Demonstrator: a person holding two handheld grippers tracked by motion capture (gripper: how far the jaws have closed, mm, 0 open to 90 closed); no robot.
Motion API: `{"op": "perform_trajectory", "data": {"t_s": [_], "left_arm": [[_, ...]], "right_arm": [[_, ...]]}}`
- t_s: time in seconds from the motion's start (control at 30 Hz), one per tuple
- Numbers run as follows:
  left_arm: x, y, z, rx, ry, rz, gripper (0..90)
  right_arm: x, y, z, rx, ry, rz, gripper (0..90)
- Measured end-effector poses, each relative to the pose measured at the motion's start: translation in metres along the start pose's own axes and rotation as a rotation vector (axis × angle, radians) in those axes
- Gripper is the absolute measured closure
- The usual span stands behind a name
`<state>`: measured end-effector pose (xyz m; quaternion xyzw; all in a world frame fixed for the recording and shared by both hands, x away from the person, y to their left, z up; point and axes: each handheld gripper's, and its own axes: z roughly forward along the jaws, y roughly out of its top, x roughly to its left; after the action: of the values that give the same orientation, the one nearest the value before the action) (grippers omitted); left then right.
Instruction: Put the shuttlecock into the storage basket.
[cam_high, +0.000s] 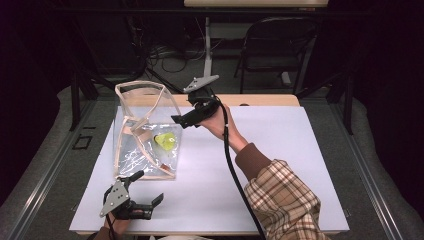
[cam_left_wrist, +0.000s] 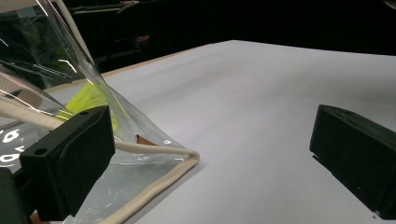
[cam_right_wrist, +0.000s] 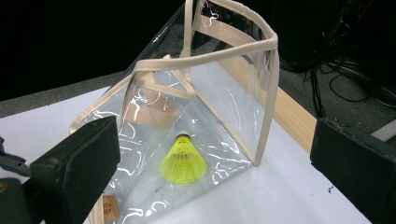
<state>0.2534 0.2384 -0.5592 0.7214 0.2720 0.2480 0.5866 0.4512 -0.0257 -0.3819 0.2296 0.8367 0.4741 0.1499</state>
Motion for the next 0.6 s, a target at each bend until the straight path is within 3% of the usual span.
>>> {"op": "perform_trajectory", "data": {"t_s": [0.6], "left_arm": [[0.001, 0.0, 0.0, -0.001, 0.004, -0.008, 0.0]], "right_arm": [[-0.003, -0.04, -0.042, -0.011, -0.037, 0.002, 0.7]]}}
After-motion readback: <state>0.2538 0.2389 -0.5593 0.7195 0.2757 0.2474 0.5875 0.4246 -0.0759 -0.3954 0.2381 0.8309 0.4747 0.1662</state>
